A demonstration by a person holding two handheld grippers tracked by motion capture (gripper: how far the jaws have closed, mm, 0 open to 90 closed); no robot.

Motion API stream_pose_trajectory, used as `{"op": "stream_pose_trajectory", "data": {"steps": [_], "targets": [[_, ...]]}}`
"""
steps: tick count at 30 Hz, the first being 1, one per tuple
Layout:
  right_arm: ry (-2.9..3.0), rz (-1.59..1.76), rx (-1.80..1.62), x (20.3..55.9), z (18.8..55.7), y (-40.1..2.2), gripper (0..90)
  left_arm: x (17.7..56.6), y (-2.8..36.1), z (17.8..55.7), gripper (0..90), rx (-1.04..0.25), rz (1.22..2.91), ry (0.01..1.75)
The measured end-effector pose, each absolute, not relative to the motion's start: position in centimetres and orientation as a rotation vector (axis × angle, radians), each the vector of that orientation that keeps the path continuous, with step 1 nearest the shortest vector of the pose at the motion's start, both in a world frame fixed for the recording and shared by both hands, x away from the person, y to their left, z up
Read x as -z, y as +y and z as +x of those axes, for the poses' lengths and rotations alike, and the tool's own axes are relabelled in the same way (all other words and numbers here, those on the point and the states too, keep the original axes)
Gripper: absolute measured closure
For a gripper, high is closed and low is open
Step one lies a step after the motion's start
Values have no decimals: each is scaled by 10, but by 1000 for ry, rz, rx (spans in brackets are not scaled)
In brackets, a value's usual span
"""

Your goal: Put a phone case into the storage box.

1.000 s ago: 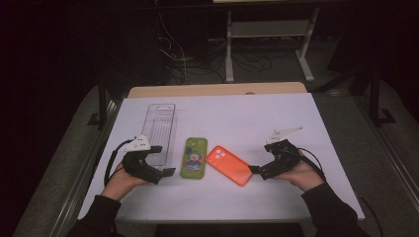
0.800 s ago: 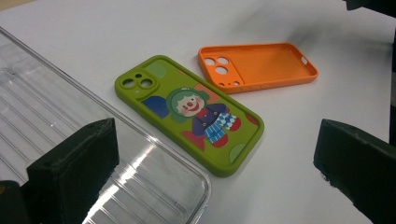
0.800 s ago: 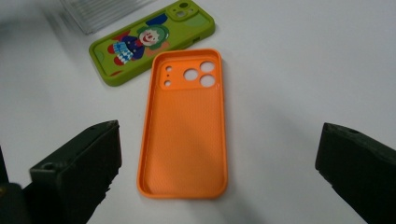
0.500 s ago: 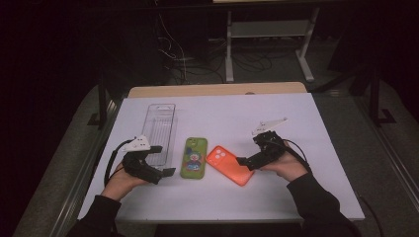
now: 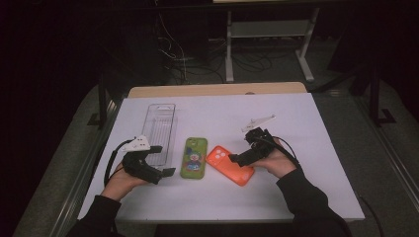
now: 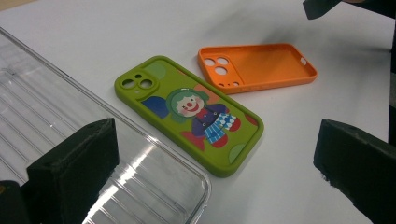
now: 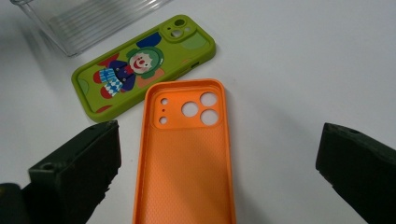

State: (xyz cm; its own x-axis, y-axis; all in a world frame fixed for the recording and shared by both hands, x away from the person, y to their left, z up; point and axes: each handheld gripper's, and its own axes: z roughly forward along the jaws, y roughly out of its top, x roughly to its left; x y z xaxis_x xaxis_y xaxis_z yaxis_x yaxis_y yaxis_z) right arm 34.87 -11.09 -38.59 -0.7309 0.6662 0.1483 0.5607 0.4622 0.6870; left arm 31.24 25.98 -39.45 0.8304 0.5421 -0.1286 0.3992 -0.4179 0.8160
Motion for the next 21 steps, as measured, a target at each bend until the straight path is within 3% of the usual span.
{"op": "stream_pose_trajectory", "data": {"steps": [21], "targets": [[2665, 1038, -933, 419, 353, -82, 38, 394, 262, 313, 0, -192, 2064, 694]]}}
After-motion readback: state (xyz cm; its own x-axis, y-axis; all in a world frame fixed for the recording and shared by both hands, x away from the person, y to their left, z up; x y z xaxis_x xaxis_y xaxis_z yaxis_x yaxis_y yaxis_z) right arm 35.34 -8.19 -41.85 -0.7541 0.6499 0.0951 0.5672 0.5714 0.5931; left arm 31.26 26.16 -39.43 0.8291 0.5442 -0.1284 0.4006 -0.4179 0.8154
